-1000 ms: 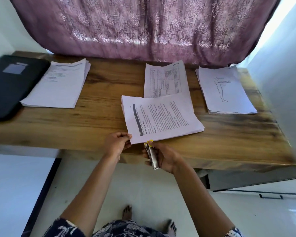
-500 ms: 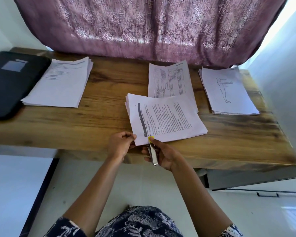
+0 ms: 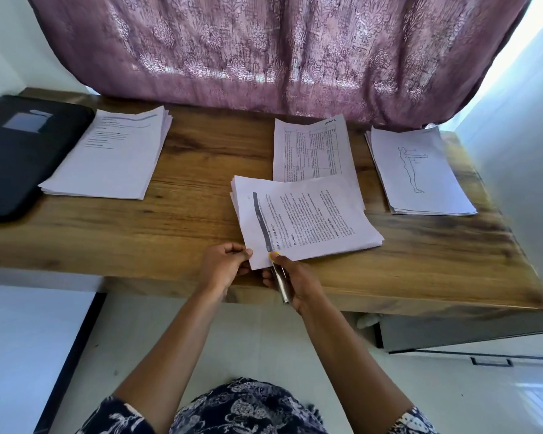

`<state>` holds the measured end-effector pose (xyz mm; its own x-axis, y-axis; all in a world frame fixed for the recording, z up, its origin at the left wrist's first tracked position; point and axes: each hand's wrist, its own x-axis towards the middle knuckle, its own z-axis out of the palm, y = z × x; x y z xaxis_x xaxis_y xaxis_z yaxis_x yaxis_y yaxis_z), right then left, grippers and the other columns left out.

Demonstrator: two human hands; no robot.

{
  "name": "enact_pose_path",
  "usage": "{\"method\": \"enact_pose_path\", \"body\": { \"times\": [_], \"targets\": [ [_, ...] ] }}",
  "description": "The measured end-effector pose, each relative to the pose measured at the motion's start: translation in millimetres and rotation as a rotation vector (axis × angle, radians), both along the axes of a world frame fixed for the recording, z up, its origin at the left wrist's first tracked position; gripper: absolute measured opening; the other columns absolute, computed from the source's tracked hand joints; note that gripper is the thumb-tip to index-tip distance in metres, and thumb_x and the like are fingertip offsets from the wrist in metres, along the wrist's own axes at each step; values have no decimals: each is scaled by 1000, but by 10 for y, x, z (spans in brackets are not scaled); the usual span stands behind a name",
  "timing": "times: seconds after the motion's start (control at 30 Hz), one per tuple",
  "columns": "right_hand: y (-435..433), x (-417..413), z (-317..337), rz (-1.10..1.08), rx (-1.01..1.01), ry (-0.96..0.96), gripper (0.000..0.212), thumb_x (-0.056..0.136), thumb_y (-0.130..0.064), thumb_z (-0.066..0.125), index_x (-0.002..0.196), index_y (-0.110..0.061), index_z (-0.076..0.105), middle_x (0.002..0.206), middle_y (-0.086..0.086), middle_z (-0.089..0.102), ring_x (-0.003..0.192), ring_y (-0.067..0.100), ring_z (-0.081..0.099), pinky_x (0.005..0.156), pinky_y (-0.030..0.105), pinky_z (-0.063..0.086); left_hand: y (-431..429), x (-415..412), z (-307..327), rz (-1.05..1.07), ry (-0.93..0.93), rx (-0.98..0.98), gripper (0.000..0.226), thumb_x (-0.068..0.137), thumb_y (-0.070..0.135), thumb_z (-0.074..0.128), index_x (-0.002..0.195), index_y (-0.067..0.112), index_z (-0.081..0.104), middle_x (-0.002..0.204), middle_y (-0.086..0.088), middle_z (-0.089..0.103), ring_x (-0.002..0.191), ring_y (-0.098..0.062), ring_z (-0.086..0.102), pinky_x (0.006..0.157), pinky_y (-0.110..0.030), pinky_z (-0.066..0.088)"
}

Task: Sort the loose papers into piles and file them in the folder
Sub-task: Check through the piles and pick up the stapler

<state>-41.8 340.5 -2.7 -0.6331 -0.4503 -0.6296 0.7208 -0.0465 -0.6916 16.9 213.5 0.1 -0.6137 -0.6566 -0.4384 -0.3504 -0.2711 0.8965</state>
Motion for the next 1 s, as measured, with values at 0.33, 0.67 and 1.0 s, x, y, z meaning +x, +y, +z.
{"method": "enact_pose_path", "body": {
  "times": [0.33, 0.67, 1.0],
  "targets": [
    [70, -117, 44, 212, -6, -68, 30, 87, -30, 67, 100, -2, 64, 81, 11, 70, 72, 20, 70, 67, 35, 59, -102, -20, -14, 28, -11, 55, 16, 87, 1, 66, 73, 9, 64, 72, -3, 65, 61, -10, 60, 47, -16, 51],
    [580, -405, 213, 473, 829, 815, 32, 80, -41, 73, 78, -13, 58, 66, -4, 54, 63, 14, 49, 50, 26, 31, -154, -46, -76, 87, -60, 148, 10, 90, 7, 65, 81, 10, 62, 82, -9, 67, 69, -19, 63, 45, -21, 54],
    [1213, -1218, 47, 13, 1212, 951, 35, 87, -28, 67, 112, -5, 61, 113, 17, 58, 99, 35, 57, 77, 37, 43, 40, -130, -155, 208, 33, 266, 29, 88, 7, 67, 111, 10, 49, 107, -8, 64, 84, -22, 65, 50, -29, 58]
  ]
}}
